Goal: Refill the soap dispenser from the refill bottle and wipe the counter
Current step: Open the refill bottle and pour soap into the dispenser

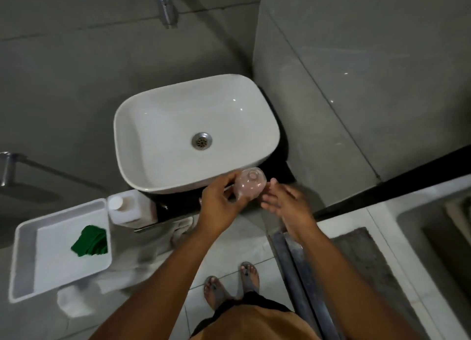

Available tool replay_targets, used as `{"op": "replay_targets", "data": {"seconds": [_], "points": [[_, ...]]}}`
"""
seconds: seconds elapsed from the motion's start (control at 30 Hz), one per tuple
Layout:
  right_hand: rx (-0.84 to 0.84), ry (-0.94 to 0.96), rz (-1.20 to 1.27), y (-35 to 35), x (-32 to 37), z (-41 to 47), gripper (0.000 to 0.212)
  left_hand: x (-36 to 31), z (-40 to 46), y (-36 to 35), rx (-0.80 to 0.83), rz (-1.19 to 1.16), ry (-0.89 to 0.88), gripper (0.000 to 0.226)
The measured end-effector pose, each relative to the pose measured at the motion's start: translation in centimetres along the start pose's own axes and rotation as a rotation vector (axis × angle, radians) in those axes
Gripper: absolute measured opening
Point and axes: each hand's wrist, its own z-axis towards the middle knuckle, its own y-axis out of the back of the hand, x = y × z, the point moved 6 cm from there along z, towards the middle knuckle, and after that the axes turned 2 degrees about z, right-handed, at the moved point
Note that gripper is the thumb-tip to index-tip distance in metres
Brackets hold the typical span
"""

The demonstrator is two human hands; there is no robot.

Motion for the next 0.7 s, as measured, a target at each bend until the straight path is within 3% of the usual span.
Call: {"op": "replay_targets", "data": {"seconds": [0.27,0.47,0.7], "points": [[-0.218,0.034,0.065,5.5,1.0,5.5,0.006,2.5,4.7,-9.9,0.091,0.115,-0.038,0.052],[-0.314,0.032,0.142,5.0,-0.1,8.1,0.017,4.4,5.7,-11.9,0.078,0.139,0.057,0.058],[-0.354,-0.016,0.184,5.1,-1.3,9.3,0.011,5.4,5.9,-12.7,0.105,0.150,0.131,0.056]]}}
